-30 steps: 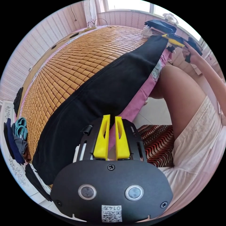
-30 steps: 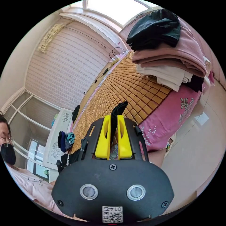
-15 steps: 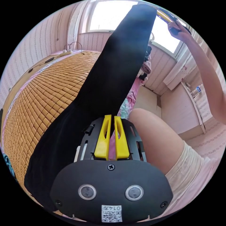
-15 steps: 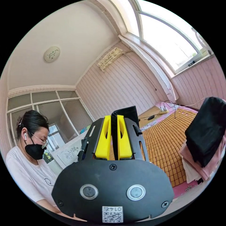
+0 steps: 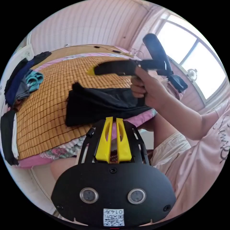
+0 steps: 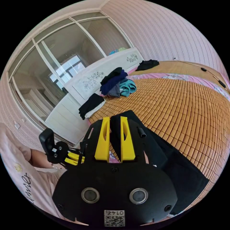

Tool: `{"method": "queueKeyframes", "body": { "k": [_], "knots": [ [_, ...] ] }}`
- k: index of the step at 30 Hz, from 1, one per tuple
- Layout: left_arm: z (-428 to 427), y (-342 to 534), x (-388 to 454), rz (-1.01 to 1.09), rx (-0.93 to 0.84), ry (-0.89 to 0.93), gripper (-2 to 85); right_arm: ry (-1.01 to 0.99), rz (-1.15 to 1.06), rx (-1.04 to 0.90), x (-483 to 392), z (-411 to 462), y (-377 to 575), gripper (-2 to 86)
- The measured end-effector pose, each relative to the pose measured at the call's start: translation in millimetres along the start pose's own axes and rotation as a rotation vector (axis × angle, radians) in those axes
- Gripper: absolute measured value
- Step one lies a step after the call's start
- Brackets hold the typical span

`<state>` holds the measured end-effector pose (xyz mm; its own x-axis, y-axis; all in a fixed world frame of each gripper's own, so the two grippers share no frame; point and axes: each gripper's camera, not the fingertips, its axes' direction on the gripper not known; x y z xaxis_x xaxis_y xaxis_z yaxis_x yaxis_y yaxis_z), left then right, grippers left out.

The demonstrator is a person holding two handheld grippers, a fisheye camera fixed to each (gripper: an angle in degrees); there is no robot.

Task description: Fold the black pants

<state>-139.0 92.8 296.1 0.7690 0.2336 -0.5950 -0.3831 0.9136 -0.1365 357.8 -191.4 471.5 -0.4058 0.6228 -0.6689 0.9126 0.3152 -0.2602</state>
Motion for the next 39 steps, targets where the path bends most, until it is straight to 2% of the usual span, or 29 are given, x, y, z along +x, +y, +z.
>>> {"method": "queueKeyframes", "body": {
  "k": [2, 5, 10, 12, 15, 18, 22, 24, 26, 31, 35, 39],
  "knots": [
    [-10, 11, -31, -0.121, 0.025, -0.07, 3.3, 0.006, 0.014, 0.001, 2, -3, 5, 4.1],
    [-5, 6, -53, -0.2, 0.051, -0.064, 4.9, 0.023, 0.066, 0.016, 15, -33, 4, 2.7],
    [19, -25, -60, -0.221, 0.096, -0.003, 6.4, 0.164, 0.174, 0.03, 27, -88, -7, 1.6],
    [29, -35, -50, -0.175, 0.087, 0.036, 5.9, 0.279, 0.192, -0.024, 25, -105, -15, 1.1],
    [44, -40, -10, 0.013, 0.071, 0.1, 1.0, 0.403, 0.187, -0.105, 18, -113, -34, 0.2],
    [71, -37, 40, 0.171, -0.015, 0.148, -0.6, 0.425, 0.117, -0.203, 12, -96, -84, -0.2],
    [95, -35, 83, 0.271, -0.049, 0.094, -0.9, 0.487, 0.009, -0.364, 6, -52, -162, -0.3],
    [105, -33, 93, 0.316, -0.065, 0.067, -1.0, 0.498, -0.014, -0.54, 15, -10, -195, -0.4],
    [127, -23, 105, 0.405, -0.13, -0.012, -1.0, 0.494, -0.007, -0.565, 16, -6, -217, -0.5],
    [120, -12, 114, 0.398, -0.089, -0.016, -1.0, 0.448, -0.059, -0.73, 11, -5, -270, -0.5],
    [131, 0, 119, 0.455, -0.126, -0.023, -1.0, 0.537, -0.055, -0.667, 13, 2, -291, -0.5],
    [130, 5, 118, 0.445, -0.117, 0.012, -1.0, 0.531, -0.107, -0.763, 11, 2, -314, -0.5]
  ]
}}
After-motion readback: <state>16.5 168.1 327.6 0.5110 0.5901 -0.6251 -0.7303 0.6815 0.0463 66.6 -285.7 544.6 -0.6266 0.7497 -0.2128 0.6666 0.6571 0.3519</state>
